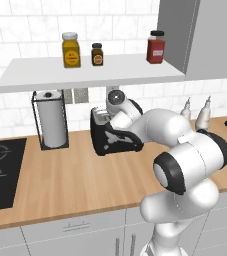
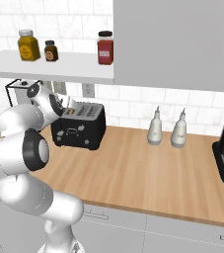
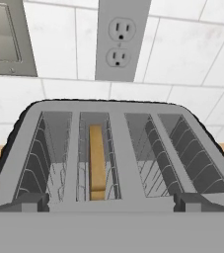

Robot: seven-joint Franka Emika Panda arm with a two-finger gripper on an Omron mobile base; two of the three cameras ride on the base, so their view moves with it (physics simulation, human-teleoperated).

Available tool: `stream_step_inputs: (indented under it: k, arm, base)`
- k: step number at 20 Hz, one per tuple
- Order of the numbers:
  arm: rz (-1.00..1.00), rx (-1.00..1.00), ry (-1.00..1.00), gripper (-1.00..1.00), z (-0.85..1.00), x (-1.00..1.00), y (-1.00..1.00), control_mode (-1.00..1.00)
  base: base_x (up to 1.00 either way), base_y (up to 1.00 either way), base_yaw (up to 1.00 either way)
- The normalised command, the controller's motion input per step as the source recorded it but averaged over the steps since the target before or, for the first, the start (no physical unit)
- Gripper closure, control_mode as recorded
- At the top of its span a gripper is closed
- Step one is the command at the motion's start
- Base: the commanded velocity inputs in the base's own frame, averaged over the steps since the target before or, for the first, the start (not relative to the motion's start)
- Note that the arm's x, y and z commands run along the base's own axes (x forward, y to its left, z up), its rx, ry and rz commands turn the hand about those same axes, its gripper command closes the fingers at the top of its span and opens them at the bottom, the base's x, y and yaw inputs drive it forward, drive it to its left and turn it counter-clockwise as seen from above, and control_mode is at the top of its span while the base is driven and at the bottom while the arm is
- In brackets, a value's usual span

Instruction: Start the toaster. Once the lever pops up, take the bread to the plate on the dining counter.

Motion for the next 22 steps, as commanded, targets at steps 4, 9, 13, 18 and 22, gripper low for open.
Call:
stream_step_inputs:
  k: [4, 9, 13, 18, 22]
  arm:
    - [0.00, 0.00, 0.00, -1.00, 0.00, 0.00, 0.00, -1.00]
    - [0.00, 0.00, 0.00, -1.00, 0.00, 0.00, 0.00, -1.00]
    - [0.00, 0.00, 0.00, -1.00, 0.00, 0.00, 0.00, -1.00]
    - [0.00, 0.00, 0.00, -1.00, 0.00, 0.00, 0.00, -1.00]
    - [0.00, 0.00, 0.00, -1.00, 0.00, 0.00, 0.00, -1.00]
  base:
    - [0.00, 0.00, 0.00]
    - [0.00, 0.00, 0.00]
    - [0.00, 0.00, 0.00]
    - [0.00, 0.00, 0.00]
    - [0.00, 0.00, 0.00]
